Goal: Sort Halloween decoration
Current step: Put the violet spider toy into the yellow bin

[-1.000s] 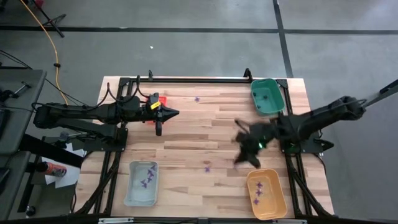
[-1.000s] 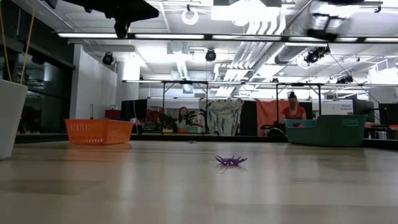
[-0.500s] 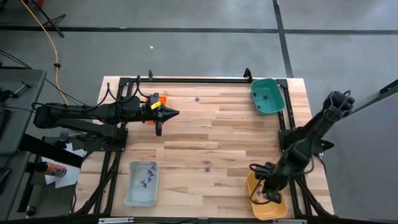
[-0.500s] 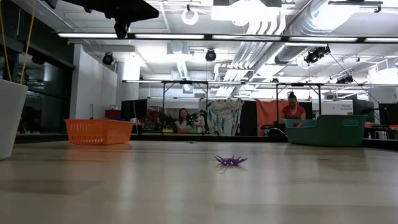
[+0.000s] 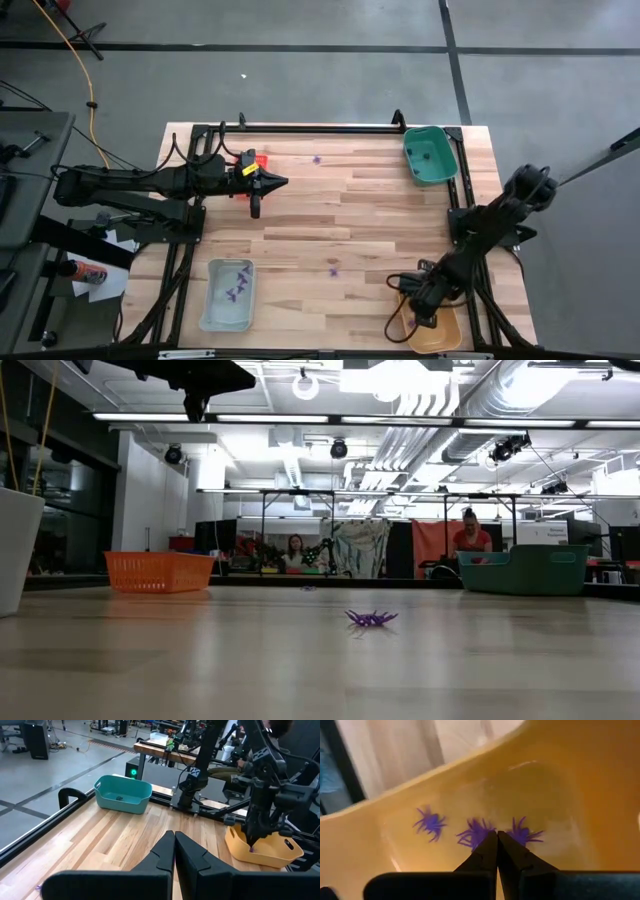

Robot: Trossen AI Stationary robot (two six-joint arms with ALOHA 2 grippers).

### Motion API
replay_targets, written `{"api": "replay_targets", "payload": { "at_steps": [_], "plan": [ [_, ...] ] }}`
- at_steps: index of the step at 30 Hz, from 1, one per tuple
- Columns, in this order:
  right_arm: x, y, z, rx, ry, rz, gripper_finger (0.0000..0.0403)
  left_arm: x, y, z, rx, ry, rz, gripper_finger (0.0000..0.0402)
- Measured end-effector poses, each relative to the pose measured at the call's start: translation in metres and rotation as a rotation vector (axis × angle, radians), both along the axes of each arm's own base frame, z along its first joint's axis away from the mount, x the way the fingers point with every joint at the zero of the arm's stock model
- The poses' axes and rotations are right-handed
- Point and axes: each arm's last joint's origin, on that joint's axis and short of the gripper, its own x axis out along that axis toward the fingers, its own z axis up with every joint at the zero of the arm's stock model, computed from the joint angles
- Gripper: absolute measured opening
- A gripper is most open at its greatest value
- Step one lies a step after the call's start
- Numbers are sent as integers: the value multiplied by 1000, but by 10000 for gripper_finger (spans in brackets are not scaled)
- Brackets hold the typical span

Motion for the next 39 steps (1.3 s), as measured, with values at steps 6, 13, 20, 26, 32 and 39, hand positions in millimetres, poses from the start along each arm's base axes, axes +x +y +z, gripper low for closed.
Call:
{"api": "replay_targets", "payload": {
  "at_steps": [6,13,20,26,32,39],
  "plan": [
    [1,2,-2,23,26,-3,15,0,0,0,-1,-1,0,0],
    [-2,0,12,85,8,-20,106,0,0,0,-2,-1,0,0],
    [-17,-15,47,187,-4,-66,203,0,0,0,-2,-1,0,0],
    [-3,-41,70,194,-205,-132,230,0,0,0,-1,-1,0,0],
    [51,-94,75,62,-494,-179,188,0,0,0,-32,-6,5,0],
    [108,-174,94,-128,-948,-284,37,0,0,0,-32,-9,5,0]
  ]
}}
